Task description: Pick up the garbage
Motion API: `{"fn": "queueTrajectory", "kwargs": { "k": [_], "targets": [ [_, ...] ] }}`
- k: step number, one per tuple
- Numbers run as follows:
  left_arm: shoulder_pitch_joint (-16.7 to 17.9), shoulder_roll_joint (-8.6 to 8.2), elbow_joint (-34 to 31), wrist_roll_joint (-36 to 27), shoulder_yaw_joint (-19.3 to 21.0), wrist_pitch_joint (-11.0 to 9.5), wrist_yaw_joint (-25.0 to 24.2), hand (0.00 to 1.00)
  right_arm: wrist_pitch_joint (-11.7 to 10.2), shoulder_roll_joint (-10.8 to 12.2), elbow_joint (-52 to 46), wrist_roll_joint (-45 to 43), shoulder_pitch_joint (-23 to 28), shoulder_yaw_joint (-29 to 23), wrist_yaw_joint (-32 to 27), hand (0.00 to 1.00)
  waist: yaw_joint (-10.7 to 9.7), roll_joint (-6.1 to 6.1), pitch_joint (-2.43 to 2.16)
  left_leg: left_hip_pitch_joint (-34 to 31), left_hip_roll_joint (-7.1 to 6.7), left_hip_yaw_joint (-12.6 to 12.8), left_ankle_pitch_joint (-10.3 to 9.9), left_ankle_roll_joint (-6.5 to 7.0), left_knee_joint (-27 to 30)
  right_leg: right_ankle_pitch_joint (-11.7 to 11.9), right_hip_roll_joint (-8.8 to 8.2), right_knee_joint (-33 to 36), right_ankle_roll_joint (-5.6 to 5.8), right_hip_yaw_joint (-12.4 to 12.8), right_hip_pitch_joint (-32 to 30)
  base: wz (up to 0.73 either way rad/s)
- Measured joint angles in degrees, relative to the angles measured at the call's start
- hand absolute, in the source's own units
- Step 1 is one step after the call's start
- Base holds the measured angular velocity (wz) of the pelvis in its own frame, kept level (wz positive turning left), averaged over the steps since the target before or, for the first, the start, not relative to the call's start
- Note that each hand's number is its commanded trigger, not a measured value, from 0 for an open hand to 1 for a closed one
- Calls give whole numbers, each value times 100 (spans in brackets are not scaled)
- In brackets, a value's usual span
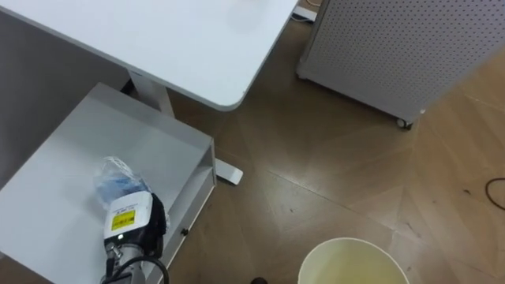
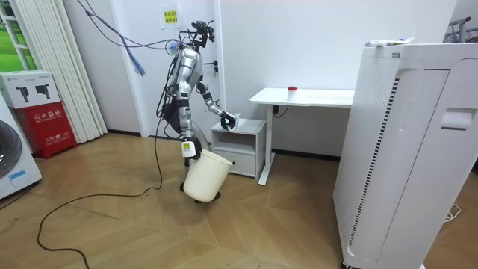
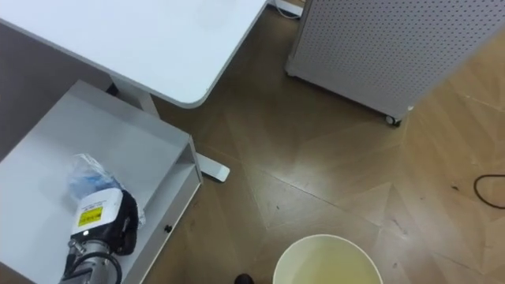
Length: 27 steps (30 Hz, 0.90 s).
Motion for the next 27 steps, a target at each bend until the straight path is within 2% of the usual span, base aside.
{"fn": "queueTrajectory", "kwargs": {
  "k": [2,4,6,8,10,11,12,15,17,20,22,23,26,27],
  "targets": [
    [0,-43,-5,-181,-7,-42,-8,100,-118,29,-16,1,-13,45,-52,100,9,3,0,9,-3,1,1,1,-5,0,-9,4,0,-4,11,0],
    [5,-73,-50,-634,-9,-153,-91,100,-257,60,-16,1,-42,60,-68,100,11,4,1,8,-2,-1,1,2,1,0,-12,-3,0,-6,18,0],
    [38,-166,-221,-1238,-66,-253,-254,100,-396,71,-37,16,-68,128,-68,100,17,4,1,5,-9,-13,2,3,1,-1,-22,0,2,-5,25,2],
    [143,-267,-685,-1946,-219,-342,-602,100,-518,119,-96,9,-124,200,-67,100,31,3,1,-11,-17,-27,3,5,3,-1,-33,-11,5,-8,17,2],
    [196,-417,-1019,-2642,-515,-445,-936,100,-590,151,-175,13,-197,282,-67,100,85,7,-1,-3,-27,-20,10,15,-34,8,-33,-24,19,6,24,0],
    [247,-576,-1200,-3129,-681,-544,-1205,100,-654,198,-185,-5,-266,334,-66,100,121,6,-2,13,-28,-12,11,16,-49,9,-42,-12,20,-4,37,0],
    [305,-662,-1312,-3395,-747,-584,-1351,100,-688,222,-188,-18,-304,377,-62,100,131,2,-3,28,-29,-7,11,17,-59,8,-43,-13,20,-1,46,0],
    [784,-1043,-1822,-4305,-1277,-716,-2399,100,-841,409,-233,-201,-493,560,-5,100,191,-10,-11,103,-26,-6,28,5,-146,8,-32,-108,20,-24,133,0],
    [967,-1159,-1915,-4638,-1535,-715,-2924,100,-887,495,-342,-312,-513,685,64,100,214,-26,-20,102,-26,-9,32,-1,-162,7,-30,-116,19,-25,131,0],
    [1127,-1227,-1974,-4871,-1932,-698,-3616,100,-878,536,-485,-687,-565,841,153,100,252,-84,-41,81,-36,1,36,1,-166,-1,-40,-108,26,-20,102,1],
    [1187,-1213,-1957,-5106,-1961,-647,-3766,100,-852,560,-451,-845,-574,860,190,100,253,-166,-77,92,-40,6,44,1,-167,-6,-43,-114,28,-12,107,2],
    [1242,-1176,-1960,-5250,-1963,-617,-3869,100,-805,574,-441,-862,-566,870,214,100,252,-233,-120,104,-36,0,45,0,-164,-5,-39,-148,27,-14,123,0],
    [1373,-1172,-1964,-5572,-1963,-490,-3980,100,-674,609,-437,-863,-529,869,218,100,252,-347,-194,144,-15,-1,46,0,-167,20,-21,-239,31,-30,200,-3],
    [1391,-1170,-1964,-5607,-1963,-471,-4021,100,-659,608,-437,-865,-512,869,221,100,252,-359,-202,163,-14,-2,46,0,-175,27,-18,-260,37,-31,230,0]
  ]
}}
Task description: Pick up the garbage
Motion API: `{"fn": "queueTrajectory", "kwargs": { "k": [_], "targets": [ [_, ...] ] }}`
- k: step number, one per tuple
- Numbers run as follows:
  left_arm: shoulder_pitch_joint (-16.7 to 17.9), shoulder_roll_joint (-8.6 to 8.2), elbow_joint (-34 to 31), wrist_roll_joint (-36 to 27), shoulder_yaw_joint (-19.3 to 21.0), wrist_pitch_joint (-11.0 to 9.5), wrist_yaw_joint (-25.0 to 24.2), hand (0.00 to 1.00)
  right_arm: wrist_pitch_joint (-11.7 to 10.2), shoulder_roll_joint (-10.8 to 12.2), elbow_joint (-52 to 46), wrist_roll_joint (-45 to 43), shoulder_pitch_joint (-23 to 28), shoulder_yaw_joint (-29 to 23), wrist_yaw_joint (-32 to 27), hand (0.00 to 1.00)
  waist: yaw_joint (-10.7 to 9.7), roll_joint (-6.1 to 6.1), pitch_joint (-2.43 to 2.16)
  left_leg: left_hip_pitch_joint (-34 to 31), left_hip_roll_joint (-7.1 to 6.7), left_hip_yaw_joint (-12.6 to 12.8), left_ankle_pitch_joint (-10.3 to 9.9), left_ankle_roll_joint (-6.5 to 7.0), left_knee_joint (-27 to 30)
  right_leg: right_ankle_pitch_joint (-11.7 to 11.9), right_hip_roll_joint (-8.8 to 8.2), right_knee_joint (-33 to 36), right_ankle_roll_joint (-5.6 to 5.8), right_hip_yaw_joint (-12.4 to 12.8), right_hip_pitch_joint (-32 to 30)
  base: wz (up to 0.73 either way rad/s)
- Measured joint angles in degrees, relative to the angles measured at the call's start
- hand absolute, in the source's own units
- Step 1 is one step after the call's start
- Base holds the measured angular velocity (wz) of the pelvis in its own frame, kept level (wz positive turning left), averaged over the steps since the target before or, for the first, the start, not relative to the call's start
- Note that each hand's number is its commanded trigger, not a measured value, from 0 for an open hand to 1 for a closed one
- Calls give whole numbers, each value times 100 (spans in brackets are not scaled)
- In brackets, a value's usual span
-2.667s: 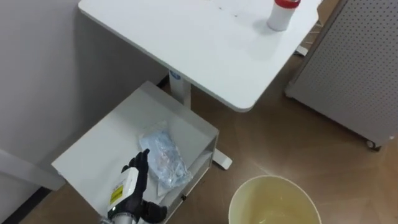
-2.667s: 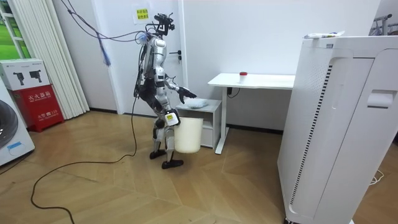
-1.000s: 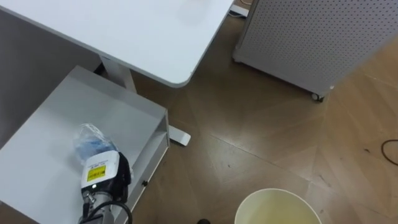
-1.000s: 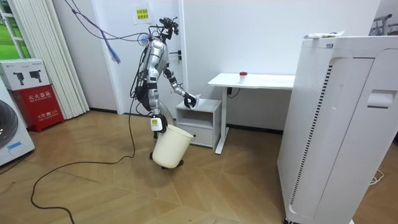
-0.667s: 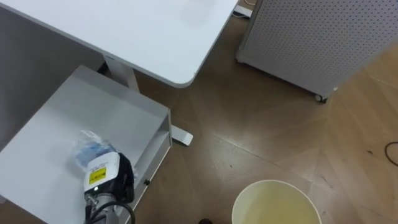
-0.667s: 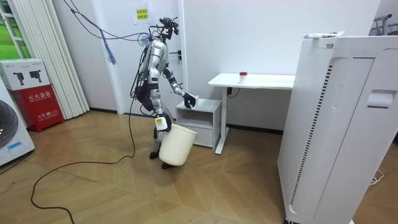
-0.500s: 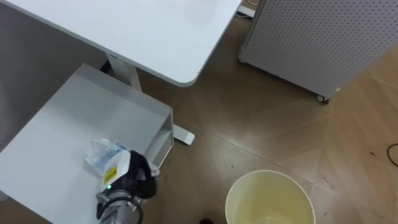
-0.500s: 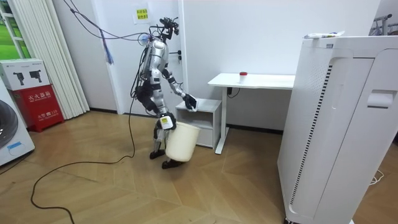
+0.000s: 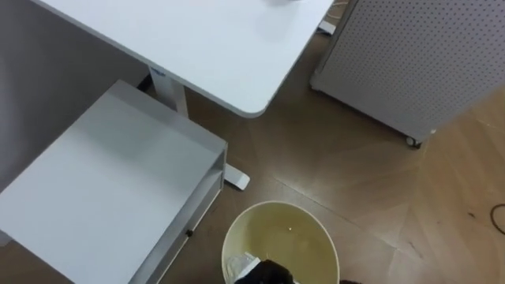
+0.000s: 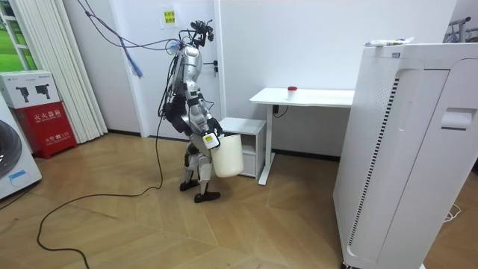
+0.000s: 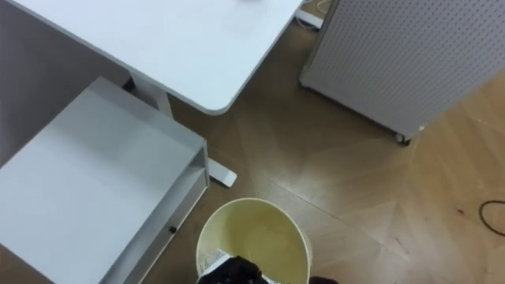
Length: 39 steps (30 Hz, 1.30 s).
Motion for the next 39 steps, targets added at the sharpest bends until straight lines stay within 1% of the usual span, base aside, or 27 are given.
{"fn": "queueTrajectory", "kwargs": {
  "k": [2,5,9,11,13,14,16,18,20,21,27,33,39],
  "targets": [
    [61,12,2,-47,0,38,-84,100,36,18,-3,-77,47,-53,28,100,4,-5,-3,92,3,-2,4,11,-63,64,27,-140,34,15,127,-2],
    [92,50,1,-125,0,81,-192,100,30,32,-29,-219,88,-97,28,100,9,0,-2,138,-5,26,39,56,-177,155,35,-269,58,30,192,-5],
    [110,50,1,-114,0,100,-271,100,26,30,-30,-267,99,-154,28,100,55,21,6,126,1,41,40,58,-216,196,48,-344,66,25,192,-2],
    [111,50,1,-114,0,100,-278,0,26,29,-29,-269,82,-160,28,100,75,41,6,128,-3,41,40,58,-236,194,48,-346,67,23,185,0],
    [101,51,0,-102,2,100,-300,0,8,20,-28,-316,77,-177,27,100,156,53,6,132,-3,69,40,57,-258,193,61,-345,68,27,162,-5],
    [98,52,0,-67,2,100,-343,0,-24,10,-24,-423,80,-209,26,100,208,78,10,132,-3,73,40,57,-269,193,79,-345,67,28,155,-3],
    [109,74,0,-45,2,100,-416,0,-27,3,-22,-458,66,-202,26,100,253,108,5,142,-6,70,43,52,-278,189,71,-333,62,27,157,0],
    [86,105,0,53,1,100,-480,0,-27,4,-24,-456,56,-190,26,100,307,111,7,141,-6,71,47,44,-278,187,54,-325,58,22,156,0],
    [62,117,-5,311,-1,98,-520,0,-21,3,-22,-454,37,-194,26,100,359,112,7,136,-8,72,48,44,-267,185,47,-319,56,23,156,0],
    [64,118,-5,459,-1,97,-520,0,-20,3,-22,-455,32,-190,26,100,362,111,7,133,-11,71,48,44,-260,185,40,-318,56,23,157,0],
    [18,119,-16,851,-2,86,-520,0,-32,-8,-22,-362,45,-131,26,100,360,122,15,128,-8,68,48,45,-244,187,35,-320,56,25,161,0],
    [-3,130,-231,1353,1,81,-519,0,-162,-78,31,-346,48,-121,25,100,359,227,50,127,-11,57,48,45,-274,185,36,-340,58,22,161,0],
    [-51,133,-443,2046,-3,79,-498,0,-208,-98,208,-198,5,-114,45,100,354,276,37,156,-13,58,48,44,-255,179,31,-319,53,20,186,0]
  ]
}}
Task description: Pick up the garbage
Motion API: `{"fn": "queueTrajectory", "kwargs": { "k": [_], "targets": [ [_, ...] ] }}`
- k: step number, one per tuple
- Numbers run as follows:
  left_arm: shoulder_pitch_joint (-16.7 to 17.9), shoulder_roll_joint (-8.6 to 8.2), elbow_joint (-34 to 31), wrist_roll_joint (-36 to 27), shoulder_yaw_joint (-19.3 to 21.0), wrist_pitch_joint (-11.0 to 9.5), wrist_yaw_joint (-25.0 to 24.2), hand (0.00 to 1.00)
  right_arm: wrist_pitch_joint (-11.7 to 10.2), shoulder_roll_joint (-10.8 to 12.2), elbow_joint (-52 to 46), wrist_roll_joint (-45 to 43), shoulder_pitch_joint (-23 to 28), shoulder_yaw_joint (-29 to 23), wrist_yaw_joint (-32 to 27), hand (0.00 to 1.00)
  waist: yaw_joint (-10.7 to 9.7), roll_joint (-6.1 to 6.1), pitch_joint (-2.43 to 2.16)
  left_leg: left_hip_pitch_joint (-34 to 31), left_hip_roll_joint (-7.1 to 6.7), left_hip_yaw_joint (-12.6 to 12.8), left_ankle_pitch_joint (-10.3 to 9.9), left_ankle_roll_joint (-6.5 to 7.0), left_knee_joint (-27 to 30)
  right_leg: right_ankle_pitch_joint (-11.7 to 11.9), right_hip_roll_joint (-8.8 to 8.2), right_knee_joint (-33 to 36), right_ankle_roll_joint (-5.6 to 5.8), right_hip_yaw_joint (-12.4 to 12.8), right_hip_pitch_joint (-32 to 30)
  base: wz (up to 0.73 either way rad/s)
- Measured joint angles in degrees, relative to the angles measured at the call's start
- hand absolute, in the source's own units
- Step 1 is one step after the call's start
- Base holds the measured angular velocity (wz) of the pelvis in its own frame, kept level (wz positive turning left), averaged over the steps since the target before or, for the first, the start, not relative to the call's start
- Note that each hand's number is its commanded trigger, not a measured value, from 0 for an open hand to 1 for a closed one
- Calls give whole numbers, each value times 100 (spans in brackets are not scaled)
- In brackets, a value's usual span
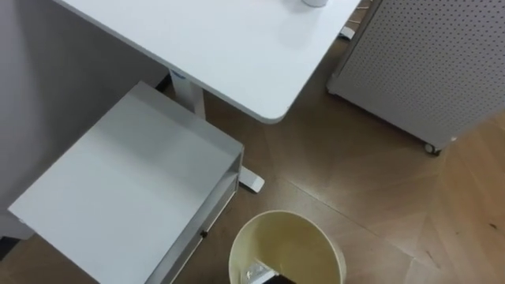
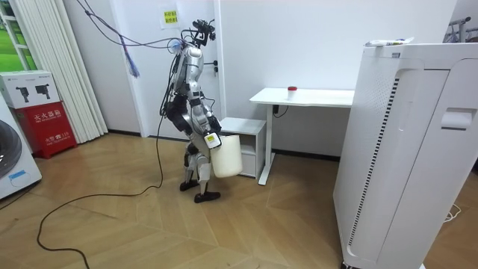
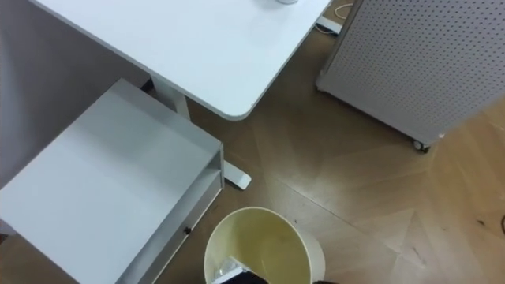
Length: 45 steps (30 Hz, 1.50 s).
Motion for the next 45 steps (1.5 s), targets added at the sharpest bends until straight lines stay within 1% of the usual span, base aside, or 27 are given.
{"fn": "queueTrajectory", "kwargs": {
  "k": [4,6,8,10,12,14,16,18,19,20,21,22,23,25,26,28,30,33,34,36,39,40,41,42,43,44,45],
  "targets": [
    [37,82,-273,533,-21,-46,9,0,-20,-19,158,15,0,-41,118,100,-5,25,12,162,-7,-5,0,1,-17,-7,-7,-26,11,-7,176,1],
    [36,119,-429,795,-31,-60,2,0,-22,-52,222,11,6,-48,180,100,-12,67,14,287,-9,-8,-5,5,-40,-17,-11,-40,21,-18,308,5],
    [27,132,-647,1016,-48,-86,-7,0,-19,-172,241,19,31,-50,321,100,-36,184,33,442,-8,-40,-6,7,-61,-31,-42,-89,18,-139,505,13],
    [41,161,-823,1041,-60,-161,-11,0,-15,-252,248,11,73,-50,429,100,-21,240,36,583,-12,-51,-5,6,-116,-48,-50,-122,17,-166,653,11],
    [51,185,-1029,1108,-31,-179,11,0,-12,-272,328,-3,72,-58,541,100,-25,257,31,738,-27,-58,-1,-2,-169,-87,-59,-123,17,-168,781,5],
    [53,206,-1273,1126,-15,-279,42,0,-12,-275,441,1,95,-102,673,100,-43,272,32,1044,-85,-60,13,-24,-321,-161,-92,-131,20,-162,1011,4],
    [70,220,-1513,1241,27,-337,50,0,-5,-275,475,7,183,-179,737,100,-8,285,27,1313,-106,-56,10,-38,-431,-210,-91,-160,27,-152,1231,-2],
    [128,370,-1997,1307,121,-379,74,0,6,-276,486,-79,243,-343,828,100,12,284,26,1512,-112,-32,-11,-71,-469,-257,-35,-158,30,-116,1369,-12],
    [145,453,-2249,1332,224,-406,91,0,10,-281,490,-185,264,-431,884,100,20,281,25,1678,-142,-5,-7,-81,-536,-264,-4,-190,37,-38,1478,-38],
    [214,488,-2445,1353,381,-440,135,0,19,-283,493,-272,279,-484,911,100,80,275,26,1901,-199,-14,-10,-97,-665,-264,56,-244,40,106,1593,-72],
    [325,569,-2691,1384,486,-495,158,0,20,-296,486,-330,285,-503,934,100,156,279,16,2126,-201,-38,-16,-112,-818,-252,119,-332,40,223,1742,-75],
    [400,628,-2855,1387,528,-505,158,0,19,-301,480,-360,305,-505,935,100,164,285,12,2222,-209,-59,-19,-119,-879,-238,153,-382,41,278,1816,-67],
    [509,742,-3181,1385,578,-534,158,0,21,-315,438,-437,370,-508,935,100,164,288,2,2368,-262,-107,-18,-132,-992,-220,205,-462,40,364,1919,-38],
    [642,823,-3513,1386,690,-657,158,0,41,-325,420,-562,449,-572,975,100,173,274,-20,2581,-312,-182,-13,-141,-1155,-202,274,-538,48,500,2054,-44],
    [716,851,-3670,1395,759,-737,183,0,43,-327,419,-616,487,-670,1031,100,154,275,-40,2678,-323,-208,-13,-140,-1186,-202,288,-573,48,514,2132,-45],
    [718,861,-3774,1398,789,-825,263,0,48,-348,418,-666,533,-769,1057,100,138,270,-61,2799,-348,-235,-12,-139,-1233,-202,278,-614,56,504,2229,-28],
    [722,845,-3840,1397,864,-849,284,0,47,-344,382,-663,614,-836,1056,100,152,250,-80,2940,-369,-263,-12,-138,-1321,-194,276,-634,71,493,2328,-18],
    [783,863,-4043,1397,1104,-852,386,0,46,-319,367,-680,764,-931,1055,100,169,205,-121,3189,-394,-312,-12,-138,-1414,-198,275,-696,86,486,2534,-17],
    [825,865,-4240,1400,1220,-854,446,0,46,-319,358,-691,825,-946,1060,100,162,192,-135,3292,-397,-309,-12,-137,-1491,-191,279,-746,101,489,2612,-10],
    [908,876,-4457,1390,1398,-1042,657,0,43,-282,343,-698,965,-1022,1054,100,164,150,-150,3560,-414,-304,-11,-136,-1655,-183,307,-822,116,528,2805,-12],
    [1033,912,-4752,1416,1658,-1086,813,0,41,-251,267,-752,1046,-1119,1069,100,193,73,-196,3695,-458,-290,-11,-133,-1713,-176,344,-820,143,674,2831,-31],
    [1124,906,-4855,1477,1808,-1167,938,0,42,-252,263,-752,1066,-1172,1119,100,196,44,-203,3748,-482,-290,-11,-132,-1714,-153,354,-812,154,730,2843,-46],
    [1228,904,-4940,1537,1936,-1209,1034,0,42,-253,235,-752,1100,-1202,1139,100,209,21,-212,3808,-496,-268,-13,-130,-1715,-116,369,-836,167,768,2871,-59],
    [1366,905,-5097,1547,2068,-1212,1130,0,43,-240,219,-740,1139,-1272,1152,100,259,14,-215,3863,-490,-160,-16,-125,-1733,-33,383,-904,171,768,2890,-58],
    [1409,910,-5176,1547,2119,-1212,1180,0,43,-241,213,-732,1160,-1290,1152,100,305,15,-215,3884,-480,-70,-15,-124,-1749,35,398,-956,167,767,2891,-71],
    [1484,913,-5315,1544,2244,-1227,1306,0,62,-234,211,-737,1174,-1355,1160,100,374,16,-216,3889,-451,74,-17,-119,-1777,195,421,-1090,164,739,2900,-61],
    [1500,909,-5357,1544,2299,-1231,1385,0,67,-225,210,-743,1179,-1392,1166,100,420,26,-222,3894,-431,160,-12,-96,-1832,285,434,-1178,157,706,2907,-81]
  ]
}}
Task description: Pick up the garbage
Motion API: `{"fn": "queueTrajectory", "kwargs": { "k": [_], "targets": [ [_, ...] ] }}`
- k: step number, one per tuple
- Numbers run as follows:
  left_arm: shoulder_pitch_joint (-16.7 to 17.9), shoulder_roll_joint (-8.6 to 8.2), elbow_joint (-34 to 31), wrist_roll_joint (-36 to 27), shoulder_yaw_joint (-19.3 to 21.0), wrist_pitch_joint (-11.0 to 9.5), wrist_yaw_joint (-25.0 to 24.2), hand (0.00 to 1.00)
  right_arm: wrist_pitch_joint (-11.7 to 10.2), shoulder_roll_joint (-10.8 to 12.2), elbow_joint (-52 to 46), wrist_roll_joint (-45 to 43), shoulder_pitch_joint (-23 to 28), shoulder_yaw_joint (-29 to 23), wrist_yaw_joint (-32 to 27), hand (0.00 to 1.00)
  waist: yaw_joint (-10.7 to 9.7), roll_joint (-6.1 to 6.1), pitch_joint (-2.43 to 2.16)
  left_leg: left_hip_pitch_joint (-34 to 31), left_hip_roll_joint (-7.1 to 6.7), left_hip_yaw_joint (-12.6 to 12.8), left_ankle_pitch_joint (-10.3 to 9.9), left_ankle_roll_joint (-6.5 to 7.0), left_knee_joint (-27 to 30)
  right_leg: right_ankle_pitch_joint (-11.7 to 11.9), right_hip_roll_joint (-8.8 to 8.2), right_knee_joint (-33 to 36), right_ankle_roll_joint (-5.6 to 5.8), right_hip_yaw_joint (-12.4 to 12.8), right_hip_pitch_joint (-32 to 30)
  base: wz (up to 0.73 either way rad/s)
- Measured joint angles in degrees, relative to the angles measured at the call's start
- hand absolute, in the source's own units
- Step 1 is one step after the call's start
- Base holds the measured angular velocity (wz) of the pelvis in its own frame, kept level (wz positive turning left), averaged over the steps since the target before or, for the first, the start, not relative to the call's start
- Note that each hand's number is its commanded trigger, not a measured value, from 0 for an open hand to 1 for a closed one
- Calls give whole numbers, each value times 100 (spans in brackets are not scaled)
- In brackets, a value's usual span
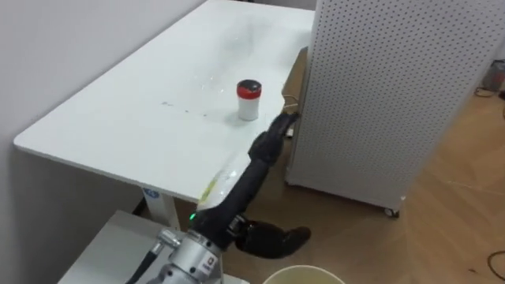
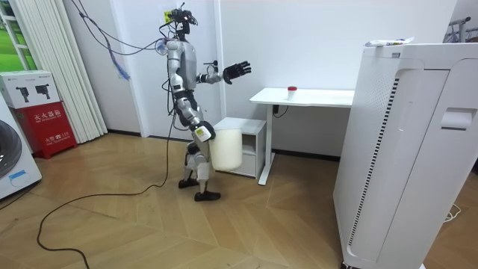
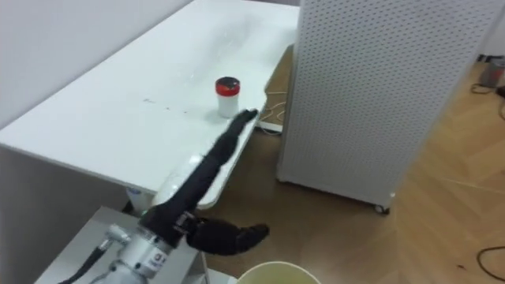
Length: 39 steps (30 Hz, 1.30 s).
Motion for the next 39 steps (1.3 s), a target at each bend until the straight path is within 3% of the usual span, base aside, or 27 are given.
{"fn": "queueTrajectory", "kwargs": {
  "k": [1,2,3,4,5,7,8,11,17,22,25,26,27,28,29,30,31,32,33,34,35,36,37,38,39],
  "targets": [
    [14,-9,-55,5,120,-13,136,0,8,8,9,-11,-3,-11,5,100,116,8,0,31,96,245,-13,84,-170,136,2,-101,-55,-259,-4,-90],
    [113,-58,-53,49,234,-29,267,0,18,16,47,-15,3,-46,8,100,308,56,11,144,200,648,-17,76,-242,-40,-96,221,-234,-861,6,-89],
    [169,-98,-46,81,263,-28,333,0,18,0,68,-15,10,-90,1,100,344,84,13,230,244,839,-18,54,-287,-229,-160,444,-264,-1183,85,-62],
    [236,-144,-46,113,260,-30,425,0,9,-28,159,-15,12,-163,-34,100,369,103,21,343,267,1112,-30,14,-330,-570,-362,738,-206,-1605,283,-33],
    [265,-125,-46,114,259,-38,487,0,1,-23,258,-41,13,-200,-82,100,418,61,34,410,229,1271,-50,-23,-324,-791,-502,839,-96,-1726,395,-30],
    [342,-82,-44,112,312,-40,643,0,2,-16,290,-124,3,-147,-162,100,530,42,45,457,165,1234,-60,-50,-264,-833,-452,617,-169,-1635,400,-42],
    [394,-67,-45,116,381,-42,743,0,1,-13,284,-138,-7,-92,-238,100,557,83,29,414,150,1005,-58,-47,-261,-788,-403,483,-212,-1607,417,-39],
    [451,3,-45,116,573,-48,973,0,1,25,261,-183,17,7,-255,100,503,50,25,405,158,747,-54,-46,-228,-750,-331,376,-227,-1563,475,-18],
    [492,63,-42,115,851,-65,1422,0,9,24,257,-164,45,8,-231,100,510,-74,39,442,195,752,-49,-55,-251,-735,-272,321,-239,-1545,479,-4],
    [508,100,-42,136,952,-50,1666,0,85,26,266,-223,41,-1,-228,100,517,-145,27,368,280,700,-50,-59,-2,-697,-254,173,-294,-1744,584,-2],
    [587,101,-30,176,1042,-29,1783,0,186,26,198,-379,80,-1,-244,100,529,-152,29,313,424,860,-54,-66,599,-692,-201,73,-364,-1949,773,-38],
    [652,83,-7,165,1110,-21,1807,0,200,20,179,-427,85,0,-245,100,615,-164,27,188,550,932,-53,-72,1172,-724,-196,81,-426,-2018,827,-70],
    [679,66,6,161,1147,-20,1807,0,200,15,156,-433,98,5,-245,100,661,-155,32,85,608,841,-49,-77,1523,-752,-191,98,-470,-2012,857,-92],
    [697,51,55,158,1186,-21,1808,0,200,15,82,-472,151,9,-240,100,693,-131,36,-274,738,418,40,-211,2365,-819,-175,160,-558,-1897,934,-65],
    [697,10,154,160,1217,-21,1807,0,200,12,51,-493,188,5,-236,100,684,-131,66,-668,737,-110,178,-323,3115,-918,-118,219,-618,-1807,999,-48],
    [696,-20,202,151,1220,-20,1807,0,201,4,54,-488,213,0,-240,100,671,-122,57,-819,737,-320,143,-317,3243,-936,-102,258,-597,-1776,1015,-24],
    [696,-71,248,92,1221,-23,1809,0,226,-8,59,-464,253,-11,-272,100,678,-111,63,-1099,691,-565,64,-205,3204,-991,-73,297,-615,-1723,1059,-41],
    [699,-132,319,40,1231,-46,1850,0,295,-5,67,-440,265,-61,-328,100,784,-146,80,-1352,565,-771,43,-179,2976,-1059,-66,359,-614,-1490,1070,-56],
    [702,-151,362,-6,1237,-51,1865,0,328,-8,67,-430,265,-85,-346,100,845,-153,82,-1477,492,-884,50,-192,2796,-1090,-69,374,-632,-1387,1081,-76],
    [704,-157,409,-18,1276,-52,1878,0,365,-12,60,-431,263,-106,-396,100,915,-137,75,-1732,363,-1151,113,-284,2303,-1107,-84,370,-624,-1306,1108,-66],
    [704,-155,415,-16,1314,-69,1891,0,368,-8,60,-415,276,-95,-440,100,969,-113,75,-1886,275,-1376,303,-405,1588,-1171,-76,421,-591,-1214,1080,-64],
    [714,-152,439,-15,1334,-115,1913,0,388,-7,69,-411,286,-94,-482,100,997,-126,82,-1995,213,-1526,745,-384,1076,-1326,-116,590,-513,-1103,1051,-45],
    [744,-154,453,-11,1346,-122,1927,0,423,-10,71,-412,295,-96,-502,100,1008,-129,46,-1997,136,-1583,867,-395,973,-1406,-153,677,-447,-1057,1018,-31],
    [809,-140,453,11,1396,-123,1945,0,470,-22,69,-415,292,-110,-506,100,1005,-128,-26,-1920,19,-1609,1033,-317,858,-1503,-205,753,-305,-990,969,-17],
    [833,-133,450,21,1411,-124,1955,0,474,-25,72,-416,294,-110,-505,100,1004,-151,-29,-1898,-7,-1588,1081,-290,826,-1517,-212,750,-278,-965,965,-20]
  ]
}}
